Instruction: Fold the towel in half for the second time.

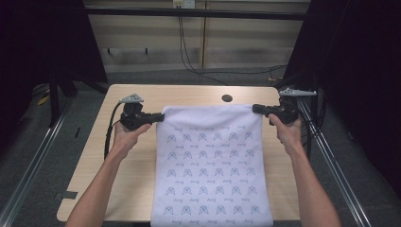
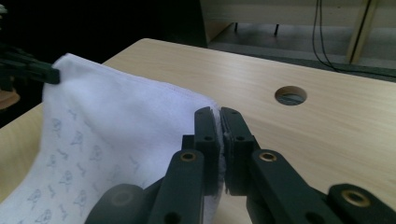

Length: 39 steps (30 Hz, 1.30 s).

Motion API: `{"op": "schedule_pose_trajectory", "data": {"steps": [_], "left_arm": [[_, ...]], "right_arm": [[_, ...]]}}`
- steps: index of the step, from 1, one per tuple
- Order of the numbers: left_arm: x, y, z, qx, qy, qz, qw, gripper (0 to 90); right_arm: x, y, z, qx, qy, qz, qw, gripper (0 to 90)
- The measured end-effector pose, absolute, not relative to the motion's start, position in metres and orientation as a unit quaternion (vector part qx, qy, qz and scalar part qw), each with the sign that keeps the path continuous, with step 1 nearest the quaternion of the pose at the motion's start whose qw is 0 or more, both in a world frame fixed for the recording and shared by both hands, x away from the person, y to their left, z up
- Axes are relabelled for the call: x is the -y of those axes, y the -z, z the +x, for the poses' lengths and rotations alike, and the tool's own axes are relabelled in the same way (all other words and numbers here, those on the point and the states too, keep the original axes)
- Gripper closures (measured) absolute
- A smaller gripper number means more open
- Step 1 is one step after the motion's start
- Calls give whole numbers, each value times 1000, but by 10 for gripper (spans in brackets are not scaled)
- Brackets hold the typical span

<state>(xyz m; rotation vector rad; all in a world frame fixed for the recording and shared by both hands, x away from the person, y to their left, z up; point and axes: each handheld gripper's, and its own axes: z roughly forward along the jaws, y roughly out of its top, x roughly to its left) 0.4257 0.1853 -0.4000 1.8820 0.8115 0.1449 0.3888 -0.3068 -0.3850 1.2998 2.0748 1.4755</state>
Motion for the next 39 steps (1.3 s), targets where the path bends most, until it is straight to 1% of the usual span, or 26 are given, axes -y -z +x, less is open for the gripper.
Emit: {"op": "schedule_pose_trajectory", "data": {"steps": [3, 7, 9, 11, 13, 16, 19, 21, 22, 23, 25, 27, 28, 31, 33, 34, 36, 37, 38, 39], "left_arm": [[-185, 382, 434, -333, -71, 777, 530, 872], [-177, 365, 445, -342, -87, 759, 547, 872], [-173, 361, 445, -334, -78, 755, 560, 873], [-171, 359, 439, -315, -80, 763, 558, 873], [-172, 361, 429, -305, -83, 777, 544, 873], [-180, 367, 410, -292, -84, 790, 532, 872], [-189, 370, 386, -286, -76, 788, 540, 872], [-191, 377, 360, -276, -62, 788, 547, 872], [-189, 382, 347, -277, -65, 794, 537, 873], [-189, 388, 333, -268, -65, 803, 529, 874], [-193, 401, 314, -267, -46, 806, 527, 874], [-199, 417, 292, -266, -21, 810, 522, 874], [-200, 421, 284, -264, -9, 812, 520, 874], [-202, 428, 264, -252, 11, 826, 504, 873], [-201, 435, 254, -249, 25, 838, 486, 873], [-200, 443, 250, -255, 45, 840, 477, 873], [-194, 465, 243, -257, 68, 850, 456, 873], [-192, 475, 242, -268, 102, 846, 448, 873], [-190, 478, 241, -274, 115, 850, 434, 872], [-189, 481, 239, -268, 112, 859, 421, 872]], "right_arm": [[311, 371, 398, -714, -510, 455, 152, 864], [314, 351, 410, -700, -523, 458, 166, 865], [315, 343, 414, -695, -527, 458, 172, 865], [316, 338, 413, -695, -533, 451, 173, 866], [316, 339, 405, -703, -530, 443, 171, 866], [318, 346, 385, -715, -529, 429, 161, 867], [321, 353, 356, -719, -539, 413, 146, 867], [320, 358, 333, -728, -541, 397, 139, 867], [320, 363, 318, -728, -547, 389, 141, 868], [319, 369, 304, -728, -556, 378, 133, 868], [316, 383, 274, -741, -546, 372, 118, 868], [314, 397, 254, -756, -525, 376, 107, 869], [315, 407, 237, -755, -524, 384, 93, 869], [314, 423, 207, -765, -506, 393, 73, 868], [311, 431, 194, -778, -486, 394, 61, 869], [309, 438, 187, -786, -469, 398, 52, 868], [305, 453, 177, -795, -446, 409, 32, 869], [304, 463, 174, -802, -429, 415, 22, 868], [303, 471, 173, -805, -417, 422, 14, 868], [303, 475, 172, -807, -406, 429, 13, 868]]}}
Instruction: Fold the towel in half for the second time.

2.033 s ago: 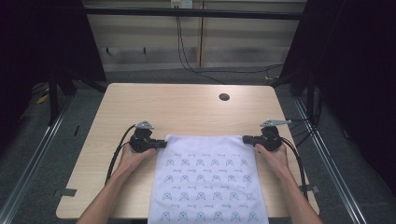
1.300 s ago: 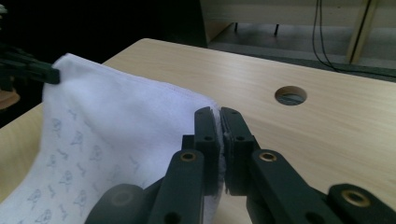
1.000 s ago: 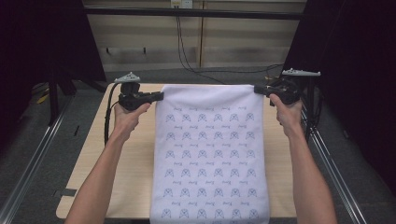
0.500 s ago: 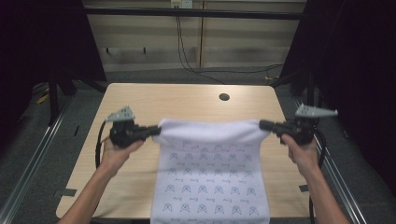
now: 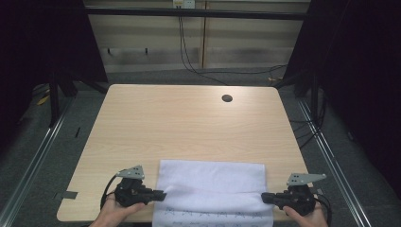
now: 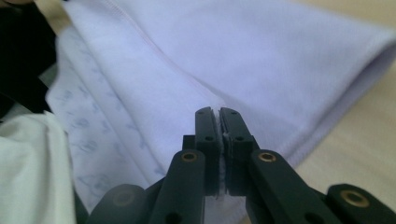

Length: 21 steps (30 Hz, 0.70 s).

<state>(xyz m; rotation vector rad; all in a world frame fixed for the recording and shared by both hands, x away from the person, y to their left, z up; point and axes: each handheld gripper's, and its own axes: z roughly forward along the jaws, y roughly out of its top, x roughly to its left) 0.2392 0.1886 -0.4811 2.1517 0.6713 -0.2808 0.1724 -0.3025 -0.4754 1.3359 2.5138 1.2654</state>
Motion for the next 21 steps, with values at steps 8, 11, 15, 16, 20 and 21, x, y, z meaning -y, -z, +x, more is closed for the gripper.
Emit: {"op": "schedule_pose_trajectory", "data": {"steps": [8, 11, 15, 16, 20, 21], "left_arm": [[-181, 494, 249, -266, 84, 884, 374, 875], [-182, 495, 257, -269, 70, 883, 377, 876], [-181, 494, 289, -288, 41, 881, 373, 878], [-181, 494, 301, -295, 26, 881, 370, 878], [-180, 497, 348, -329, 12, 865, 379, 879], [-180, 499, 362, -336, 12, 861, 382, 879]], "right_arm": [[296, 490, 180, -828, -352, 437, 10, 870], [294, 491, 187, -826, -353, 440, 15, 871], [289, 493, 218, -827, -351, 438, 39, 871], [287, 493, 229, -826, -351, 439, 46, 872], [279, 492, 275, -827, -339, 445, 60, 872], [278, 492, 283, -827, -335, 447, 66, 872]]}}
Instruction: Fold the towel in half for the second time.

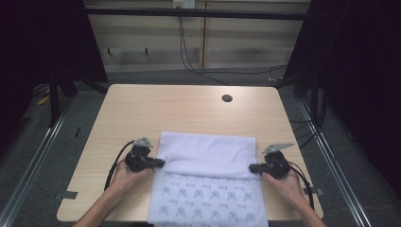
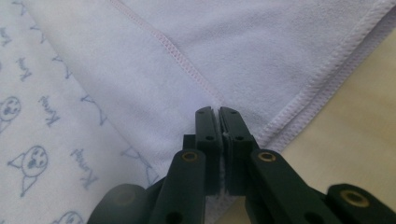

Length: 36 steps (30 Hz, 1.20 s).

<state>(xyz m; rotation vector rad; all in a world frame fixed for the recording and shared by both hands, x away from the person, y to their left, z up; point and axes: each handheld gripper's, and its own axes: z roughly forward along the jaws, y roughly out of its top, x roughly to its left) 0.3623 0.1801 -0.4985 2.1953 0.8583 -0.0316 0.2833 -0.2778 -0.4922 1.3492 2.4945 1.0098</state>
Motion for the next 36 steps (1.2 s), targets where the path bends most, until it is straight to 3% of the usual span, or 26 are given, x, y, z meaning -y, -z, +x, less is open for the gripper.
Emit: {"op": "schedule_pose_trajectory", "data": {"steps": [6, 19, 25, 30, 36], "left_arm": [[-174, 501, 404, -354, -22, 850, 390, 878], [-158, 506, 475, -392, -83, 828, 392, 879], [-155, 506, 485, -404, -87, 825, 385, 879], [-164, 504, 481, -407, -74, 820, 396, 878], [-180, 478, 464, -385, -65, 804, 449, 877]], "right_arm": [[279, 497, 347, -799, -348, 485, 72, 872], [281, 502, 424, -758, -355, 539, 97, 871], [267, 498, 447, -760, -317, 551, 133, 870], [268, 495, 448, -762, -330, 541, 133, 871], [289, 453, 439, -736, -433, 506, 123, 871]]}}
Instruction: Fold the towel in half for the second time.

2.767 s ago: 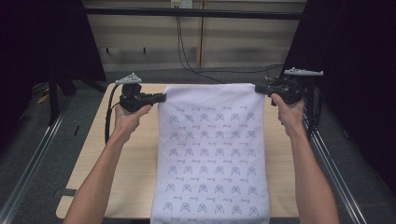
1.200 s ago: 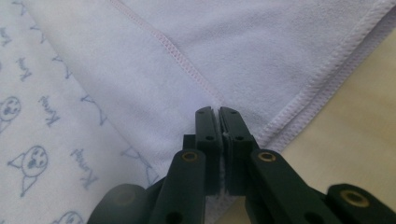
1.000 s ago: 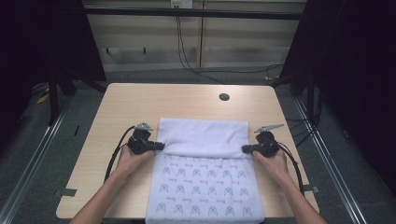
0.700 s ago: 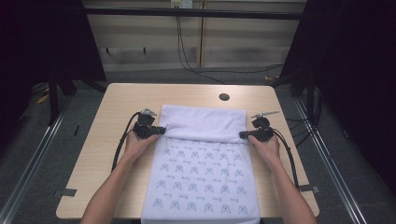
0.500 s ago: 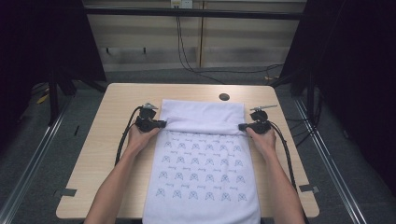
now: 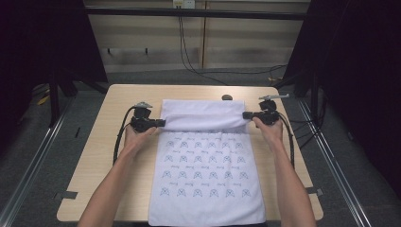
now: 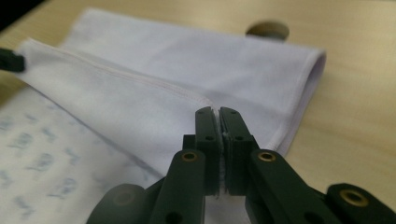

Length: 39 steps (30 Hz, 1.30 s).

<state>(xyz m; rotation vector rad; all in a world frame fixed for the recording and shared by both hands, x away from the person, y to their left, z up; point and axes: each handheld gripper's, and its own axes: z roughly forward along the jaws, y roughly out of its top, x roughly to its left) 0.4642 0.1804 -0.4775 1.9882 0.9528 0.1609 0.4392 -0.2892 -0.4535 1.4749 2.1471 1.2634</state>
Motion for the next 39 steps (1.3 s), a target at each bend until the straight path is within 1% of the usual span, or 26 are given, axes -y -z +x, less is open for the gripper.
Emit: {"op": "schedule_pose_trajectory", "data": {"steps": [3, 4, 5, 8, 9, 13, 17, 20, 22, 25, 28, 29, 30, 32, 34, 36, 39], "left_arm": [[-189, 450, 449, -361, -66, 792, 488, 876], [-191, 440, 441, -354, -76, 786, 501, 876], [-193, 430, 434, -342, -87, 785, 509, 876], [-201, 406, 409, -326, -99, 773, 535, 876], [-203, 403, 403, -322, -98, 771, 540, 876], [-213, 392, 377, -302, -104, 789, 524, 876], [-220, 380, 353, -289, -93, 786, 538, 876], [-225, 369, 335, -278, -81, 780, 555, 876], [-226, 366, 320, -269, -79, 783, 555, 876], [-225, 379, 300, -266, -64, 792, 546, 875], [-225, 399, 282, -266, -40, 796, 542, 874], [-222, 407, 276, -270, -32, 805, 527, 874], [-220, 412, 269, -272, -37, 810, 519, 874], [-217, 422, 256, -262, -20, 815, 516, 873], [-216, 434, 249, -267, -8, 823, 502, 871], [-219, 448, 248, -279, 3, 827, 488, 869], [-220, 466, 243, -275, 20, 843, 462, 861]], "right_arm": [[295, 416, 425, -738, -459, 473, 144, 871], [296, 409, 421, -738, -465, 465, 151, 871], [298, 400, 414, -737, -473, 459, 151, 871], [296, 382, 394, -752, -478, 430, 142, 871], [296, 378, 384, -751, -488, 421, 144, 871], [296, 372, 347, -739, -527, 394, 144, 871], [294, 364, 323, -742, -536, 376, 145, 871], [294, 352, 306, -748, -536, 360, 152, 871], [295, 345, 289, -747, -545, 347, 154, 872], [295, 353, 265, -759, -536, 338, 151, 871], [294, 374, 242, -775, -512, 341, 140, 871], [294, 380, 236, -781, -504, 342, 139, 871], [293, 388, 229, -791, -489, 342, 133, 870], [293, 397, 219, -802, -473, 342, 126, 870], [297, 406, 212, -794, -487, 347, 109, 870], [298, 418, 206, -798, -477, 355, 100, 870], [296, 439, 195, -808, -464, 355, 70, 862]]}}
